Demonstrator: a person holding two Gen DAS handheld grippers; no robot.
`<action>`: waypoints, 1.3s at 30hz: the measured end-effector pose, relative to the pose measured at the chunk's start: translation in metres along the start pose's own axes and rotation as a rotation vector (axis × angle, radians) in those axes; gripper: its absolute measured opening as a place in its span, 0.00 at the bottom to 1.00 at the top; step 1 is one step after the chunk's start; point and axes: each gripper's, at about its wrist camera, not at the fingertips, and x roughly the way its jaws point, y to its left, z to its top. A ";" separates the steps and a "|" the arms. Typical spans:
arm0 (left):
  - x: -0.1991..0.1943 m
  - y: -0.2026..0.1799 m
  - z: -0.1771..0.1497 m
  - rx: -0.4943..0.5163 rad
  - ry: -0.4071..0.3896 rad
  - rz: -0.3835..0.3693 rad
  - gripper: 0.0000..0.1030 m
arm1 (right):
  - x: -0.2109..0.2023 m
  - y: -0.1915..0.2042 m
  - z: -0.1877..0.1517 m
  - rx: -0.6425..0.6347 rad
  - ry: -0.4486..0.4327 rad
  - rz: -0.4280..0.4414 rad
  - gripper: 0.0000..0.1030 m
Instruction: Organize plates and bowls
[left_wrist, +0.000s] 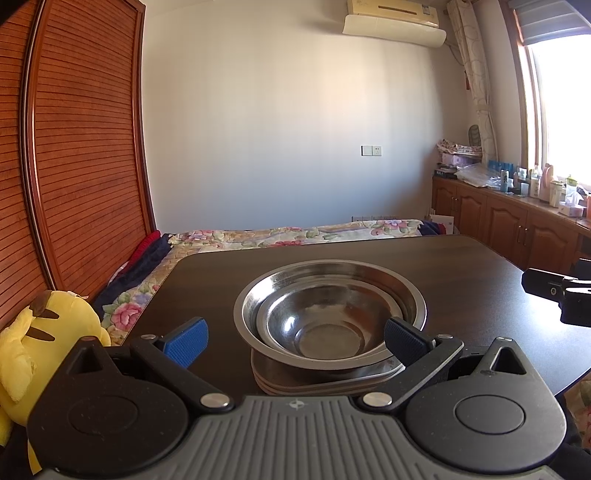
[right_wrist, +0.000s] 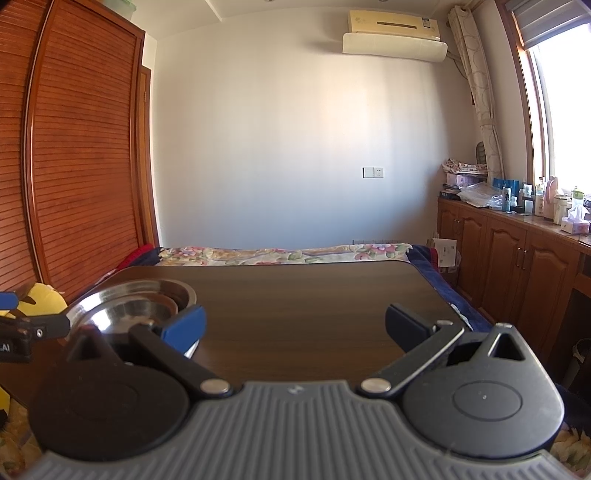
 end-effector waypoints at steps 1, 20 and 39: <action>0.000 0.000 0.000 0.000 0.000 0.000 1.00 | 0.000 0.000 0.000 0.000 0.001 0.001 1.00; 0.000 -0.001 0.000 0.001 -0.002 0.003 1.00 | 0.000 0.001 -0.001 -0.002 0.001 -0.002 1.00; -0.001 -0.001 0.000 0.000 -0.004 0.002 1.00 | -0.001 -0.001 -0.001 0.003 0.006 -0.002 1.00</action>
